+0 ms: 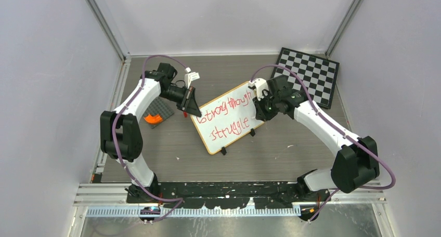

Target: Write a sentence on the whiteboard

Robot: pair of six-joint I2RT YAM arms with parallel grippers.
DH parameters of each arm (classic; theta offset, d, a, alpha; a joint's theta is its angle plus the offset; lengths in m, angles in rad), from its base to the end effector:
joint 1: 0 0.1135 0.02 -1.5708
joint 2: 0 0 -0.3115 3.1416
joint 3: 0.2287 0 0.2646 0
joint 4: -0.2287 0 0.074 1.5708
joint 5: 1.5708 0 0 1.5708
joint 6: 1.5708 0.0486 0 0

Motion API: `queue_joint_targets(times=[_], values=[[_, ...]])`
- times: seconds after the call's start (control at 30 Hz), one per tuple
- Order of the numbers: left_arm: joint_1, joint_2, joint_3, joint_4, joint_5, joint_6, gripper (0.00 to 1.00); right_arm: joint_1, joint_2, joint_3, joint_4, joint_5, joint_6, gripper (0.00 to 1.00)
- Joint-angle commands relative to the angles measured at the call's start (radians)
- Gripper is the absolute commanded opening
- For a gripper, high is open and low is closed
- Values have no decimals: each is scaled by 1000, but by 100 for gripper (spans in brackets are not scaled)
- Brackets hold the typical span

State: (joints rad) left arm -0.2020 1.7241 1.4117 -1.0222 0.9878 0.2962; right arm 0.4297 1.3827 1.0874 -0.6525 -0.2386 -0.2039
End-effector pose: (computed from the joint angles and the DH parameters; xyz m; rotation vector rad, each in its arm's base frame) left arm 0.3395 -0.1109 0.3013 0.7855 2.4278 -1.3553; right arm 0.2648 0.1340 0.3034 -0.8781 2.3660 0.3918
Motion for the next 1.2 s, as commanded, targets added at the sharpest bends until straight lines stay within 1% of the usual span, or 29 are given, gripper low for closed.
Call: queue_joint_targets(times=[0.0, 0.2, 0.43, 0.63, 0.9, 1.17], values=[[-2, 17, -5, 32, -49, -9, 0, 0, -6, 50, 44, -11, 17, 0], [-2, 11, -8, 34, -49, -10, 0, 1, 18, 48, 79, 29, 18, 0], [-2, 10, -8, 28, -54, -4, 0, 1, 47, 59, 100, 24, 27, 0], [-2, 14, -8, 28, -58, 0, 0, 6, 58, 52, 78, -17, 21, 0], [-2, 19, -7, 25, -62, 2, 0, 9, 68, 7, 80, -23, -1, 0], [-2, 17, -8, 24, -63, 2, 0, 6, 68, -13, 73, 24, -40, 0]])
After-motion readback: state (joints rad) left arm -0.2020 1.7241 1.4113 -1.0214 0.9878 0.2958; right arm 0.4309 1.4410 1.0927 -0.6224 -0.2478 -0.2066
